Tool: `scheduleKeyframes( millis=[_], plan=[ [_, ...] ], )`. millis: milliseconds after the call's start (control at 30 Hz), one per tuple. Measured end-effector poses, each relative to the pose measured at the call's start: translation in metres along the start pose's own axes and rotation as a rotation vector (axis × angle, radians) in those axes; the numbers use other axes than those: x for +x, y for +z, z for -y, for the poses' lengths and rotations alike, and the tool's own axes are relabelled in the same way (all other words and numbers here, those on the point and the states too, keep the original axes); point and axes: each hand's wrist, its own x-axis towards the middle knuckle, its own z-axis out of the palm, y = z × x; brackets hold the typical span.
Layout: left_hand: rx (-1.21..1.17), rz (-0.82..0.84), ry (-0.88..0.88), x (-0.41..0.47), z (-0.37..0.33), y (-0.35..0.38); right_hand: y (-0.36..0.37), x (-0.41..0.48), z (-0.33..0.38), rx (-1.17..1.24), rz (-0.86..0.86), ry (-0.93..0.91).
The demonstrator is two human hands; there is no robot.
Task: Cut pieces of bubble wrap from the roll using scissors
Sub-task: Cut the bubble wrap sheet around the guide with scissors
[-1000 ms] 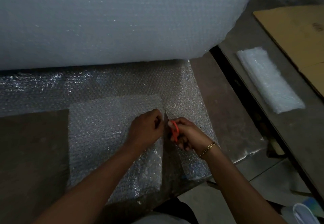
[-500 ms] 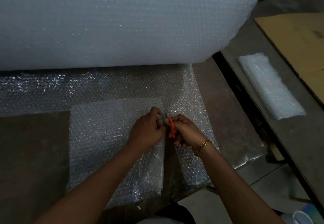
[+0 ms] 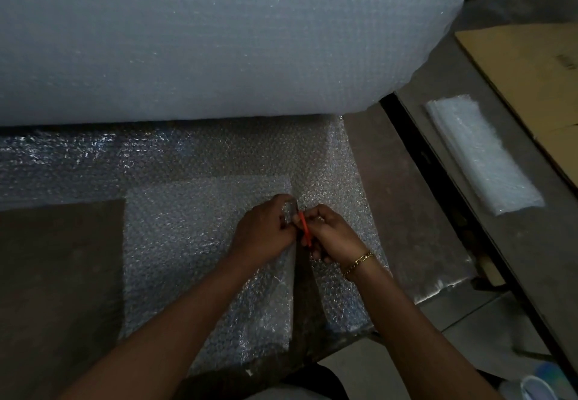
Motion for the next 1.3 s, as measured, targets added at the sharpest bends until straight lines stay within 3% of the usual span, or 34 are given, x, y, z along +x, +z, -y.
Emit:
scheduleKeyframes(
  millis=[1300],
  plan=[
    [-0.089, 0.088, -0.027, 0.003, 0.007, -0.005, 0.004, 0.013, 0.013, -0.103, -0.02, 0.028]
  ],
)
